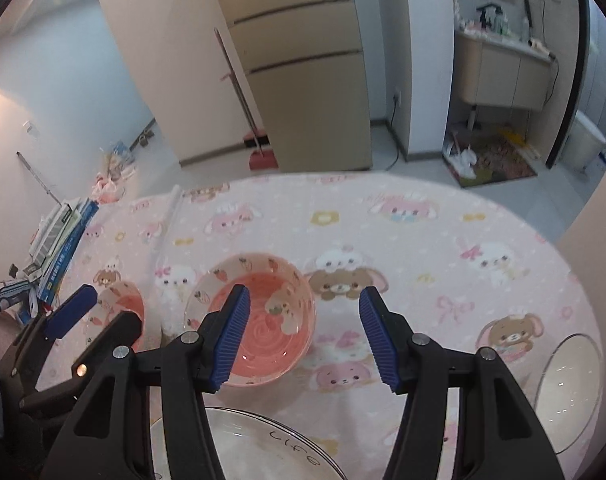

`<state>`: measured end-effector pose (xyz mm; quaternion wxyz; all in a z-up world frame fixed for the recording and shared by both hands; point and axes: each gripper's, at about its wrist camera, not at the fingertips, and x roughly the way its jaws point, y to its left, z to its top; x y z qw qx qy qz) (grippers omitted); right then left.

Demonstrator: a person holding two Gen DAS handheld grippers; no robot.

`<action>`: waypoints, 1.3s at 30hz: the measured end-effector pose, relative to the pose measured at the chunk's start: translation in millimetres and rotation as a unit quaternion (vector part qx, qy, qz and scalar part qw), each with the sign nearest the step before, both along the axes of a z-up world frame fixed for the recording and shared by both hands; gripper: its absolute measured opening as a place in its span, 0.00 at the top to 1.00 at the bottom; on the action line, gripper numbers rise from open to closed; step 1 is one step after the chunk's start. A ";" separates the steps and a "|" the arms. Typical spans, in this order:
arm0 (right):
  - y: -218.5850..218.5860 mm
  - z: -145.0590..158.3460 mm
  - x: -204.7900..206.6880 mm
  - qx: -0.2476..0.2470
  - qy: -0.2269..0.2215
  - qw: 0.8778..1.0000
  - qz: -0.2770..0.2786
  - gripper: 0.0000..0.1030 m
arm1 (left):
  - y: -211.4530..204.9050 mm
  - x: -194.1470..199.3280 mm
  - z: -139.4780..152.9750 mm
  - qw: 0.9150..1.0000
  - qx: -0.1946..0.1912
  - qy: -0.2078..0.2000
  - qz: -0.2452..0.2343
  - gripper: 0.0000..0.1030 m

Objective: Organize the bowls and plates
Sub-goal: 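Close the left tool on a pink strawberry bowl's rim while the right tool grips its opposite rim, then lift the pink strawberry bowl with both tools and carry it toward the other pink bowl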

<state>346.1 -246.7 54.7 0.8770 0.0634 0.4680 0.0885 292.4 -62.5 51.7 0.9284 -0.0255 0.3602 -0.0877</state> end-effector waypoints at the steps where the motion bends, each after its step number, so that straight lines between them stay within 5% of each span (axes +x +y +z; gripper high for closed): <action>1: -0.9 -6.2 2.7 0.006 0.012 1.000 0.002 0.46 | -0.7 4.2 -7.0 1.000 -0.002 0.013 0.000 0.35; 5: -1.6 -27.1 11.2 0.024 0.050 0.998 0.004 0.49 | -2.2 15.2 -26.1 0.999 0.019 0.038 0.010 0.37; 18: 6.3 -60.1 25.8 0.024 0.102 0.995 0.007 0.60 | 9.0 36.4 -63.3 0.992 -0.041 0.115 0.001 0.53; 29: 16.7 -77.0 27.6 0.015 0.119 0.993 0.012 0.73 | -0.3 42.6 -76.5 0.991 -0.041 0.125 -0.010 0.62; 33: 18.3 -84.1 29.6 0.020 0.128 0.991 0.015 0.85 | -1.5 41.9 -76.3 0.991 -0.042 0.125 -0.009 0.63; 39: 23.3 -87.2 28.5 0.005 0.121 0.993 0.013 0.86 | -4.6 39.0 -74.0 0.991 -0.045 0.125 -0.021 0.74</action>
